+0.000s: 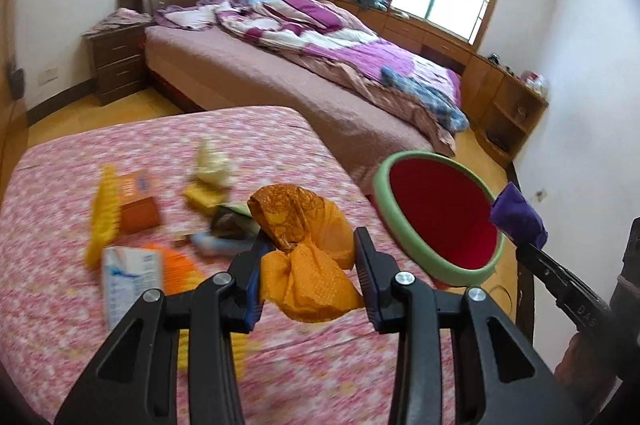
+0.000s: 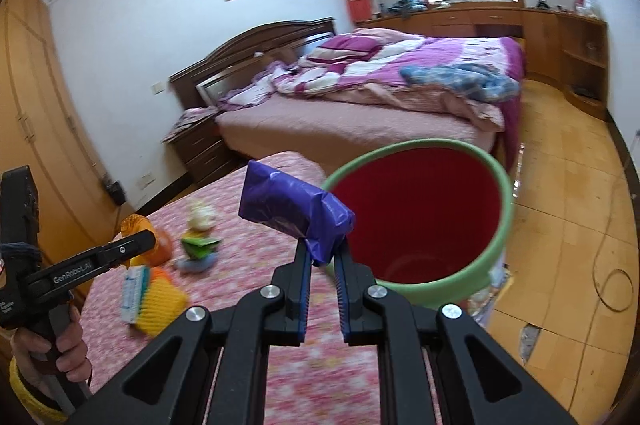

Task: Collect trash
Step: 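Carry the purple bag and orange cloth with both tools over the red bucket, then open both tools to drop the items into the red bucket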

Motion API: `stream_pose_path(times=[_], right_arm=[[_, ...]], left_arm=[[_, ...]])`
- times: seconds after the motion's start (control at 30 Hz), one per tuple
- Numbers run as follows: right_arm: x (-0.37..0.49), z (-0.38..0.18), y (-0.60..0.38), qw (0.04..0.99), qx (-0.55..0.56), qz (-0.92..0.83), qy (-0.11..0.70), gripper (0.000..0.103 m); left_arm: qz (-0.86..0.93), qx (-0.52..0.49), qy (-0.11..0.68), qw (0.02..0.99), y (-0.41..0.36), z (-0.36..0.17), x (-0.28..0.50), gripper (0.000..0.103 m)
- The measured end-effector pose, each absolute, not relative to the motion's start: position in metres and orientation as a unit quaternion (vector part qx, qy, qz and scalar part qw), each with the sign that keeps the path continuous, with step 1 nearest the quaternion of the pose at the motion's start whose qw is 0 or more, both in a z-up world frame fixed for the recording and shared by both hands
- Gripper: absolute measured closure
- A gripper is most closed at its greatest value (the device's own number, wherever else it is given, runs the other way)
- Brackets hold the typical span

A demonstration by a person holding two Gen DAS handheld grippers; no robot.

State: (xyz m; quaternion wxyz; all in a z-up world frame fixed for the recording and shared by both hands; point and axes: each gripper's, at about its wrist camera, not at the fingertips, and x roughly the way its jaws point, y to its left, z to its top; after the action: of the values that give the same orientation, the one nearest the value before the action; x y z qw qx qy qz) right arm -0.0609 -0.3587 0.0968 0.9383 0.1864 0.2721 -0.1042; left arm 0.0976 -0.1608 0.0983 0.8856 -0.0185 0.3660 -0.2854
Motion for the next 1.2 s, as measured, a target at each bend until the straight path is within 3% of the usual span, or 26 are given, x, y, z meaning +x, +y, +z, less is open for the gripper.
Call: stream_pose_path(times=[0.57, 0.67, 0.73, 0.83, 1.1, 1.2], right_arm=[[-0.047, 0.036, -0.444, 0.907, 0.241, -0.162, 0.304, 0.088], [-0.045, 0.029, -0.454, 0.904, 0.248, -0.166, 0.305, 0.086], [-0.044, 0.027, -0.459, 0.903, 0.253, -0.169, 0.303, 0.085], [-0.044, 0.024, -0.463, 0.9, 0.267, -0.166, 0.301, 0.082], [-0.043, 0.026, -0.458, 0.904, 0.264, -0.158, 0.297, 0.078], [-0.046, 0.029, -0.453, 0.906, 0.26, -0.161, 0.294, 0.067]], left_arm=[[-0.374, 0.072, 0.378, 0.844, -0.308, 0.065, 0.122, 0.062], [-0.378, 0.092, 0.375, 0.841, -0.325, 0.059, 0.122, 0.056], [-0.376, 0.102, 0.376, 0.841, -0.332, 0.053, 0.121, 0.048], [-0.373, 0.106, 0.387, 0.837, -0.336, 0.045, 0.125, 0.044], [-0.367, 0.087, 0.404, 0.834, -0.325, 0.041, 0.125, 0.044], [-0.358, 0.074, 0.406, 0.837, -0.315, 0.045, 0.122, 0.044]])
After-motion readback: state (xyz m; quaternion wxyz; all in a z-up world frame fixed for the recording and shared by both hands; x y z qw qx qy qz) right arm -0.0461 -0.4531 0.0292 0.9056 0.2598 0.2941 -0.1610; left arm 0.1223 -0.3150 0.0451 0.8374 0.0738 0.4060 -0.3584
